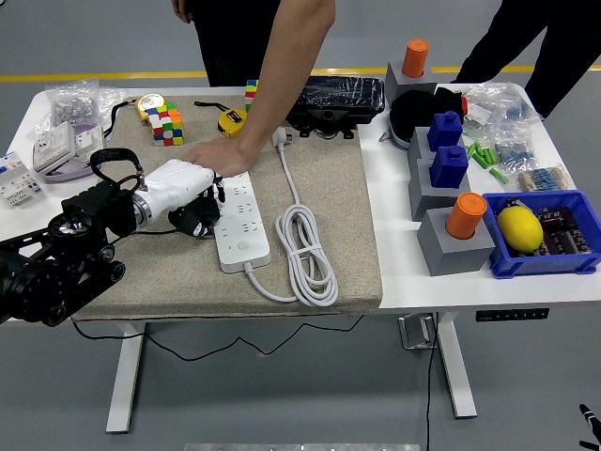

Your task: Pick up the plug,place it near the board,insert it into the board,press the button

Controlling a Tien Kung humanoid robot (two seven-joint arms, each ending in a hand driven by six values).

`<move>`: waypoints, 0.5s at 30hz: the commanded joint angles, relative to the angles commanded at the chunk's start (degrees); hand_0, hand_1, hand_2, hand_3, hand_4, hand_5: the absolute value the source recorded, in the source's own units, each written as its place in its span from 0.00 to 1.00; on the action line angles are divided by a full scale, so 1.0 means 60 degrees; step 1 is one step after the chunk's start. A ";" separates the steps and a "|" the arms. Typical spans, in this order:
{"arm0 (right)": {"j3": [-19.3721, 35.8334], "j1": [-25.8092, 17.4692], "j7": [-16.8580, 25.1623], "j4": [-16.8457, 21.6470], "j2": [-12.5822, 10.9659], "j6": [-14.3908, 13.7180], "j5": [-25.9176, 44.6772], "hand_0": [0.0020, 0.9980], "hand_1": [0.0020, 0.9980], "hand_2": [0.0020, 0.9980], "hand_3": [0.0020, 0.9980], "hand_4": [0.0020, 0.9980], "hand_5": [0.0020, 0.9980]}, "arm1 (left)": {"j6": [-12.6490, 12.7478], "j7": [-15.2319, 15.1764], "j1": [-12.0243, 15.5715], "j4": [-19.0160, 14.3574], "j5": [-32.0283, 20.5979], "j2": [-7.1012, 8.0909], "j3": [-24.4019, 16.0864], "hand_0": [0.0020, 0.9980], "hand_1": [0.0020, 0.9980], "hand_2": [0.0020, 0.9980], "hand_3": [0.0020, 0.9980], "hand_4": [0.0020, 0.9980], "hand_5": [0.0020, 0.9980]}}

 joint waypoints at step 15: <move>0.0027 -0.0025 0.0000 0.0000 -0.0018 0.0018 -0.0066 0.81 0.76 0.73 0.79 1.00 0.99 | -0.0127 0.0027 -0.0167 -0.0073 0.0012 0.0184 -0.0091 0.65 0.79 0.82 0.75 0.89 0.00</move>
